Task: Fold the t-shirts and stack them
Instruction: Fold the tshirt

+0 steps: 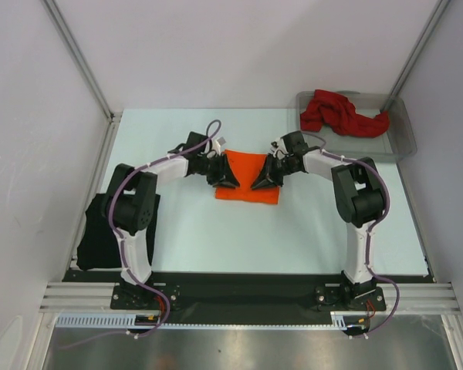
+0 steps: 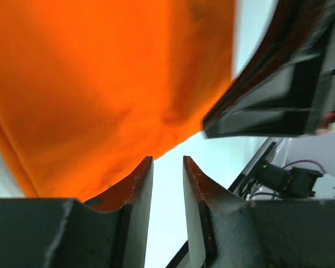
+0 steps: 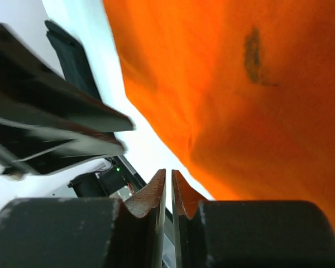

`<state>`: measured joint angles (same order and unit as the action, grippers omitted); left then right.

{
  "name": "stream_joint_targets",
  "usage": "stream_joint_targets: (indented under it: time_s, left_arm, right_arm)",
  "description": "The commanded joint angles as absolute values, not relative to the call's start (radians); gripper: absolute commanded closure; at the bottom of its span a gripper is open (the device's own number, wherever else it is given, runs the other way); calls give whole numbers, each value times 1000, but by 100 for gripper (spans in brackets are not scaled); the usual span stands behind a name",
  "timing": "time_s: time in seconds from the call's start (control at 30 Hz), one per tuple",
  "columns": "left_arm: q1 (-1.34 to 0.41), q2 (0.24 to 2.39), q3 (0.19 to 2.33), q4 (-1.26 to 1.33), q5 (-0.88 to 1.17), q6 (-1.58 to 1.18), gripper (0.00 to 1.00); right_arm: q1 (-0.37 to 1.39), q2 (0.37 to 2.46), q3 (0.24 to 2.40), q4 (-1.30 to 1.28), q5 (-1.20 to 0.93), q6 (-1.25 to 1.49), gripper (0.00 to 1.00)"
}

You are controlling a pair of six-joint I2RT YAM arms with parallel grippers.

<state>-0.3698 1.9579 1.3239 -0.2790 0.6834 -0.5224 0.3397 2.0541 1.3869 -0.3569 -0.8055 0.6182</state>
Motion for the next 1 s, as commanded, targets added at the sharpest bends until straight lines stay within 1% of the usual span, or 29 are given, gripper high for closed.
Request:
stream_joint_targets:
  time_s: [0.0,0.17,0.3,0.4,0.5,0.63,0.7,0.8,0.83,0.9,0.93,0.97]
  left_arm:
    - [-374,1999,1263,-253,672,-516,67]
    - [-362,2046,1262,-305,558,-453,68]
    - [-325,2039,1243,-325,528,-420,68]
    - [-325,1961,1223,-331,548,-419,67]
    - [-325,1867,1215,-333,587,-443,65]
    - [-321,1835,1276,-330,626,-475,63]
    - [-310,1877,1322,-286,659,-523,63]
    - [-293,1968,1382,-184,690,-605,63]
    - [-288,1989,1390,-108,710,-633,64]
    - [-270,2032,1387,-5,729,-725,64]
    - [-264,2066,1384,111,729,-751,64]
    - [-258,2084,1382,151,723,-793,64]
  right_arm:
    - [347,2091,1367,-316,-861,620,87]
    - [286,2097,1272,-339,-838,540,88]
    - [218,2053,1194,-396,-731,457,89]
    - [183,1984,1169,-460,-640,387,89]
    - [178,1901,1192,-534,-600,351,88]
    - [178,1810,1235,-543,-607,394,88]
    - [179,1805,1247,-482,-626,437,88]
    - [183,1850,1256,-324,-699,581,87]
    - [187,1886,1255,-213,-713,663,87]
    - [193,1916,1247,-108,-726,741,86]
    - [202,1952,1250,-30,-724,768,86]
    - [207,1968,1258,-6,-721,816,86]
